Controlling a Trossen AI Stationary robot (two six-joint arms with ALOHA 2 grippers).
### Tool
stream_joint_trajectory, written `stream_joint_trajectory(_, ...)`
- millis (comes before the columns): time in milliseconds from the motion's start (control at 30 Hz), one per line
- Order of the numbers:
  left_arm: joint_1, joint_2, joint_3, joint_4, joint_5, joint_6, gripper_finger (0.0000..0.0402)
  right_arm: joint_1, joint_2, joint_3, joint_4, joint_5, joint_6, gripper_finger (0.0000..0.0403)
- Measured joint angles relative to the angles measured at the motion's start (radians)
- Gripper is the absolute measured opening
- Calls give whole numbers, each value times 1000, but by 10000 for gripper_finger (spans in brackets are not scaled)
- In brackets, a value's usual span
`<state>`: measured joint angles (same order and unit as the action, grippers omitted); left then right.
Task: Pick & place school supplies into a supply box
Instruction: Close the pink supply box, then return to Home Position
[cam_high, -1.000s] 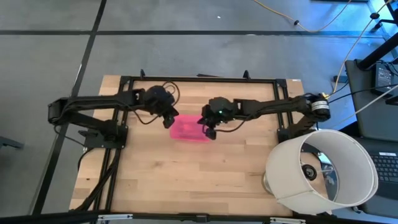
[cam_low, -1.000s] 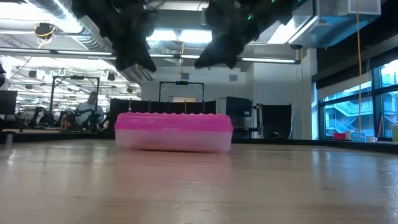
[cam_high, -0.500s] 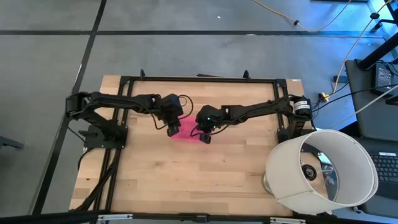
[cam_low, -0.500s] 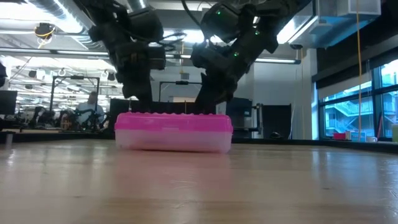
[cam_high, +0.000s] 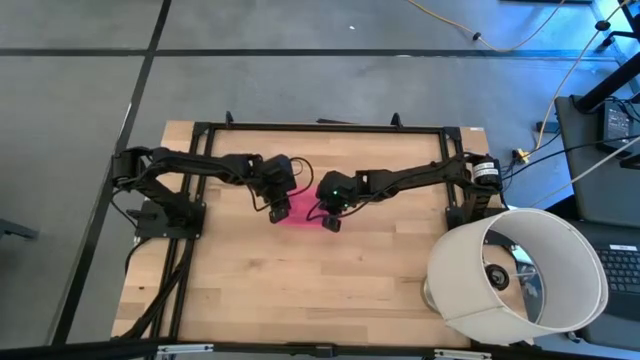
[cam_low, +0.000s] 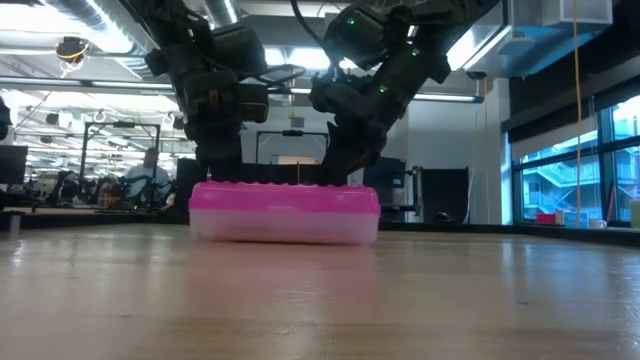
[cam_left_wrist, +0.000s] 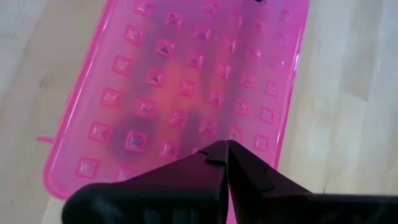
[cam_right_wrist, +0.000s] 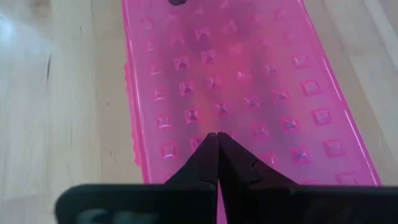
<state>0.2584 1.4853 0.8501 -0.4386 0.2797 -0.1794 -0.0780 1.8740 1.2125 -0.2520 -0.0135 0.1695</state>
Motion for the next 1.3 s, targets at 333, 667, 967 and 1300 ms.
stream_joint_trajectory(333, -8, 8, -15, 8, -3, -46, 1, -3, 0, 0, -12, 0, -21, 4)
stream_joint_trajectory(667, -2, 6, -6, 3, 12, -39, 1, -3, -10, -4, 6, 2, -23, 4)
stream_joint_trajectory(967, 35, -174, 87, -77, 30, -18, 2, -5, -164, -4, 78, 8, -21, 6)
stream_joint_trajectory(1300, 64, -694, -65, 23, -125, 22, 1, 11, -578, -295, 143, -14, -48, 20)
